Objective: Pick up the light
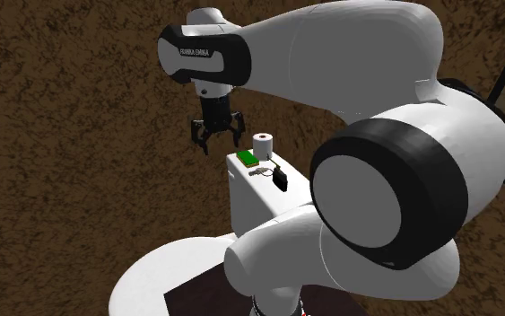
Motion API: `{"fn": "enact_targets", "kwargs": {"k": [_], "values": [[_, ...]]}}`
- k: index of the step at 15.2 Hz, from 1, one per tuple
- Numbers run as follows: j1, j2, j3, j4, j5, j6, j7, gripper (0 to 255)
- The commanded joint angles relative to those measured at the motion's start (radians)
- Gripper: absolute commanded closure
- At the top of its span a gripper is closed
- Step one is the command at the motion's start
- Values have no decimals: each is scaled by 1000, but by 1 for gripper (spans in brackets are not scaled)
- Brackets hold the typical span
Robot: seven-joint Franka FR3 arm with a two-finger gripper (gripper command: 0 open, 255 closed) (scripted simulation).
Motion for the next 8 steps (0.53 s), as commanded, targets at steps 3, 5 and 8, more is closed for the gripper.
{"fn": "enact_targets", "kwargs": {"k": [3, 5, 8], "values": [[-15, -7, -40, -44, -26, 50, -40, 0], [-30, -8, -81, -84, -52, 101, -80, 0], [-54, 3, -145, -133, -91, 182, -139, 0]]}}
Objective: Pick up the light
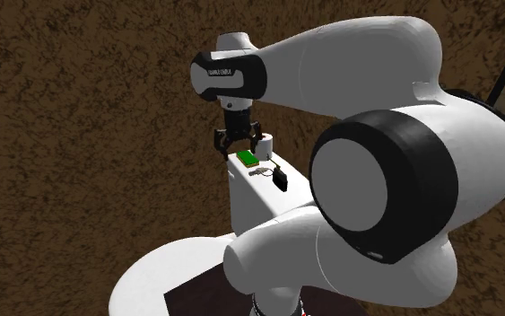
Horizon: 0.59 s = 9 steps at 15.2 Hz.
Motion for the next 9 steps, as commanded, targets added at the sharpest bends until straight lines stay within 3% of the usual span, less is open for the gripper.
{"fn": "enact_targets", "kwargs": {"k": [1, 9], "values": [[-15, 18, -44, -30, -26, 63, -40, 0], [-66, 144, -233, -88, -105, 304, -205, 0]]}}
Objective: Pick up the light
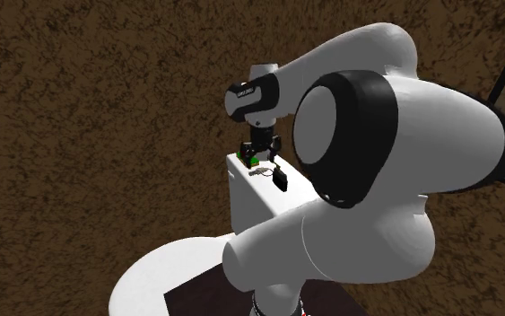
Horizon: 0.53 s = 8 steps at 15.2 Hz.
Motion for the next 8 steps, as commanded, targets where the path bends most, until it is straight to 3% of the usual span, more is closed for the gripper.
{"fn": "enact_targets", "kwargs": {"k": [1, 8], "values": [[-7, 53, -53, 6, -13, 63, -48, 0], [9, 266, -241, 45, 14, 280, -230, 0]]}}
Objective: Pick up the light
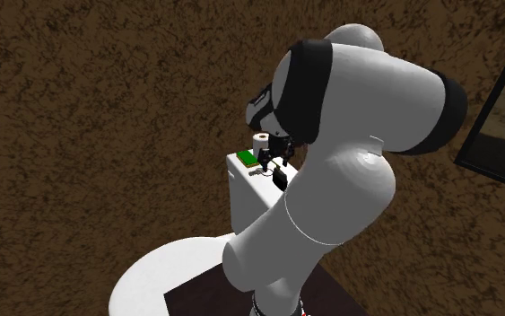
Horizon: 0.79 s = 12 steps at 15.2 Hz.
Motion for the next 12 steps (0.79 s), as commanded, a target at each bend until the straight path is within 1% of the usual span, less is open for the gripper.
{"fn": "enact_targets", "kwargs": {"k": [1, 3, 4, 9, 11, 12], "values": [[12, 69, -60, 11, 25, 69, -65, 0], [35, 148, -119, 38, 74, 125, -139, 0], [39, 163, -130, 43, 87, 135, -155, 0], [56, 220, -155, 14, 124, 213, -188, 0], [68, 252, -168, 1, 151, 254, -210, 0], [68, 252, -168, 1, 151, 254, -210, 0]]}}
